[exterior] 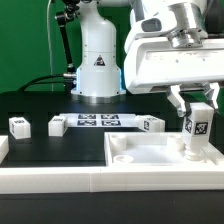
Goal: Assemble square table
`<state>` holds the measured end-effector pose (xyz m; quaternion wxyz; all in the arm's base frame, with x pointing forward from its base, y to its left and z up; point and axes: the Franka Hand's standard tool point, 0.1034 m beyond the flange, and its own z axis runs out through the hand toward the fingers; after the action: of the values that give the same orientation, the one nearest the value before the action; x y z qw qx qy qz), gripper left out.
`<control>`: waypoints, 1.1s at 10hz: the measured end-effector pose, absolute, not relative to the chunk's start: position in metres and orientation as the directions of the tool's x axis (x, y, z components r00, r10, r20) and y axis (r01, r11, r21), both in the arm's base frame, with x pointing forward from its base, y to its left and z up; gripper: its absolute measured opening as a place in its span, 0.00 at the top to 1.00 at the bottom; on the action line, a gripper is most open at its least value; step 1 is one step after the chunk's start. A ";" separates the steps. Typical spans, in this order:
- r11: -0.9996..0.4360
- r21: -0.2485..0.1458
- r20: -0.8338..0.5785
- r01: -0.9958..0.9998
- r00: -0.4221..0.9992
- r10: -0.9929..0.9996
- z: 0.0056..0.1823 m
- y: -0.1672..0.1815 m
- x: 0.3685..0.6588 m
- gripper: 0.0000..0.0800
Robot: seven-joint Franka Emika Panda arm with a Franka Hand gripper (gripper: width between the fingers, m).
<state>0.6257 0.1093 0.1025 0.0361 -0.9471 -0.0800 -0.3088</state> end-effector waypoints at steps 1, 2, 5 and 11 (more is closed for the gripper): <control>-0.984 -0.019 0.590 0.175 0.797 0.130 0.101 0.110 0.625 0.64; -0.984 -0.019 0.594 0.176 0.794 0.131 0.101 0.112 0.626 0.64; -0.983 -0.020 0.583 0.180 0.801 0.135 0.090 0.114 0.621 0.64; -0.983 -0.017 0.599 0.181 0.789 0.135 0.090 0.116 0.622 0.64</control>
Offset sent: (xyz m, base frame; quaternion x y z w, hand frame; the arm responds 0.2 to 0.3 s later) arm -0.0009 0.0051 -0.0102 -0.0032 0.0109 0.0064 0.9999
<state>0.6215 0.1162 0.0898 0.0369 -0.9451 -0.0834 -0.3138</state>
